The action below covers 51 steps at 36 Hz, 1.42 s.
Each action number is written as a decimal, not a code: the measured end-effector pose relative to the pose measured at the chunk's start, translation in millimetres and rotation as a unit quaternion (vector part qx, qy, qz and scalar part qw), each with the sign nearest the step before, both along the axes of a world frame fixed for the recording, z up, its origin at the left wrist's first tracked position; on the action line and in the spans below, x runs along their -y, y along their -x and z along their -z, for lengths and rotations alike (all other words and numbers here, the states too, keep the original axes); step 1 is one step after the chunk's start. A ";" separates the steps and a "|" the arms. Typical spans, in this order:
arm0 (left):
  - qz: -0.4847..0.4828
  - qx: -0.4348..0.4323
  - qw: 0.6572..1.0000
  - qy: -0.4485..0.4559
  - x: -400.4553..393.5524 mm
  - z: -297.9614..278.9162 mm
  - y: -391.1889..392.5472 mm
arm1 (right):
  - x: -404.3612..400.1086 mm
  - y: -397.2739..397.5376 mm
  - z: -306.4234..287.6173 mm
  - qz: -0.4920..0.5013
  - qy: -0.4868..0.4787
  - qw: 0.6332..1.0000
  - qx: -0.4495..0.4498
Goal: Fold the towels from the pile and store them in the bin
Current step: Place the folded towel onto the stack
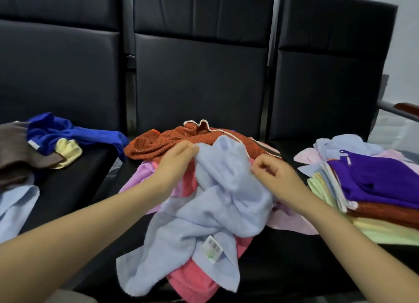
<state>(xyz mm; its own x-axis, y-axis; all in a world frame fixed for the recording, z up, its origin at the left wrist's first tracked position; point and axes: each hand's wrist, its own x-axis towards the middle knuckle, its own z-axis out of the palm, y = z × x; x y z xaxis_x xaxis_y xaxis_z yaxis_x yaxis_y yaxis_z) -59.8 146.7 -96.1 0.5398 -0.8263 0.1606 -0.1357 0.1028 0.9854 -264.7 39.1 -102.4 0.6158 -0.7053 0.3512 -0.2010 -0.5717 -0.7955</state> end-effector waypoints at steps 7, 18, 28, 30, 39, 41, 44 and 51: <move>-0.073 -0.159 0.982 0.066 -9.1 -29.0 -24.7 | 13.8 9.7 -5.5 0.097 -0.143 0.960 0.220; -0.121 0.065 0.985 0.107 -31.3 -24.5 -39.4 | -15.6 4.9 -16.9 0.077 -0.018 0.983 0.164; 0.009 0.393 0.919 -0.004 -56.4 5.7 -65.4 | -8.7 33.4 2.7 0.053 0.118 0.970 -0.204; 0.058 0.418 0.906 -0.040 -57.1 13.0 -61.9 | -6.9 35.3 3.4 0.031 0.100 0.978 -0.182; -0.013 0.429 0.903 0.019 -34.3 -1.6 -61.7 | -1.2 11.1 -17.0 0.124 -0.006 0.985 0.121; -0.106 0.357 0.923 0.097 -28.4 -23.9 -61.7 | -0.1 7.4 -31.5 0.146 0.015 0.974 0.175; -0.182 0.317 0.916 0.166 -31.1 -43.5 -61.0 | 0.9 7.4 -46.3 0.146 0.080 0.965 0.202; 0.073 0.337 0.938 0.041 -55.5 8.2 -61.4 | -8.0 6.2 -13.4 -0.074 0.066 0.993 0.066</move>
<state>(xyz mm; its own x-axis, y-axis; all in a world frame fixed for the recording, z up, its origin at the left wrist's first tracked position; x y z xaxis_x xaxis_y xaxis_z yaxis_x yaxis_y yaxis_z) 1.6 202.2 -104.3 0.1748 -0.8535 0.4909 -0.7036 0.2405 0.6687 -270.8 47.0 -89.0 0.6512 -0.5535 0.5192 -0.0065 -0.6882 -0.7255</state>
